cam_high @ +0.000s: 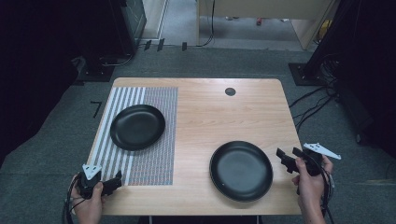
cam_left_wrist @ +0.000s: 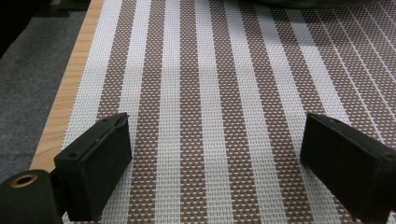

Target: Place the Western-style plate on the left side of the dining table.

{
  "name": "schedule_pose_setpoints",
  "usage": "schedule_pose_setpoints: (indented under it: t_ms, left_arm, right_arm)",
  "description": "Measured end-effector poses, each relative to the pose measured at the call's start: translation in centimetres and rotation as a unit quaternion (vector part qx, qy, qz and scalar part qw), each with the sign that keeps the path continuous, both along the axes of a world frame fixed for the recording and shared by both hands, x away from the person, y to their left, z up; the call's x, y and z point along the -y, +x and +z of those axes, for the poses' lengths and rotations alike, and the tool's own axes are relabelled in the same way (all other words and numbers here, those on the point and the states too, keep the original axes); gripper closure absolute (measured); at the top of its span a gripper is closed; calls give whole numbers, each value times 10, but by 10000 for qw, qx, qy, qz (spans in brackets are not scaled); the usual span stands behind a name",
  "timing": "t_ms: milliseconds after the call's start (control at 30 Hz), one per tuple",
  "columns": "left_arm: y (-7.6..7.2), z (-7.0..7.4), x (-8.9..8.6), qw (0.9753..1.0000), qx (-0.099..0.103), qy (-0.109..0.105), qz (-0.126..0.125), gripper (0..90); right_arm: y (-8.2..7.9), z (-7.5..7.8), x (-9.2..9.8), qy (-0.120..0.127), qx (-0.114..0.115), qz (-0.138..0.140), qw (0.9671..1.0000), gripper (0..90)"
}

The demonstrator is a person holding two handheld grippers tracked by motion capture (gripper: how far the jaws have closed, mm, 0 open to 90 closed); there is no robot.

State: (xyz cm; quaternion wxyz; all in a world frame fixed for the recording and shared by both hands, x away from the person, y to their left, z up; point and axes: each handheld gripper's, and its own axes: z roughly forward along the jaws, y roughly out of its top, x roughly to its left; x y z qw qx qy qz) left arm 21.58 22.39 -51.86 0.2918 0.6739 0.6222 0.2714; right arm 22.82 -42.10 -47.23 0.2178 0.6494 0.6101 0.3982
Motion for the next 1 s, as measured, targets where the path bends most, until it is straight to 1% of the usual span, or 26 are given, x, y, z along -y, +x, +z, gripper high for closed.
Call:
schedule_pose_setpoints:
  t_ms: [200,333,500,567,633,800,867,933,1000]
  left_arm:
    - [0,0,0,10000,-2,0,-1,85]
    - [0,0,0,10000,-1,0,0,84]
    - [0,0,0,10000,-1,0,0,85]
    - [0,0,0,10000,0,0,-1,85]
    - [0,0,0,10000,0,0,-1,85]
    - [0,0,0,10000,-1,-1,-1,84]
    - [0,0,0,10000,-2,-1,-1,85]
    - [0,0,0,10000,-1,-1,-1,85]
    - [0,0,0,10000,-1,-1,-1,85]
  right_arm:
    - [-13,-10,20,-58,-85,-248,9996,267]
    - [-21,-17,29,-53,-170,-369,9992,265]
    - [-30,-25,38,-125,-271,-482,9984,263]
    - [-34,-28,40,-194,-296,-504,9981,263]
    - [-37,-31,42,-190,-339,-528,9978,261]
    - [-43,-36,41,-290,-426,-497,9974,252]
    - [-43,-38,39,-357,-443,-480,9972,246]
    - [-42,-40,37,-435,-464,-505,9967,219]
    - [-41,-42,34,-497,-536,-516,9960,208]
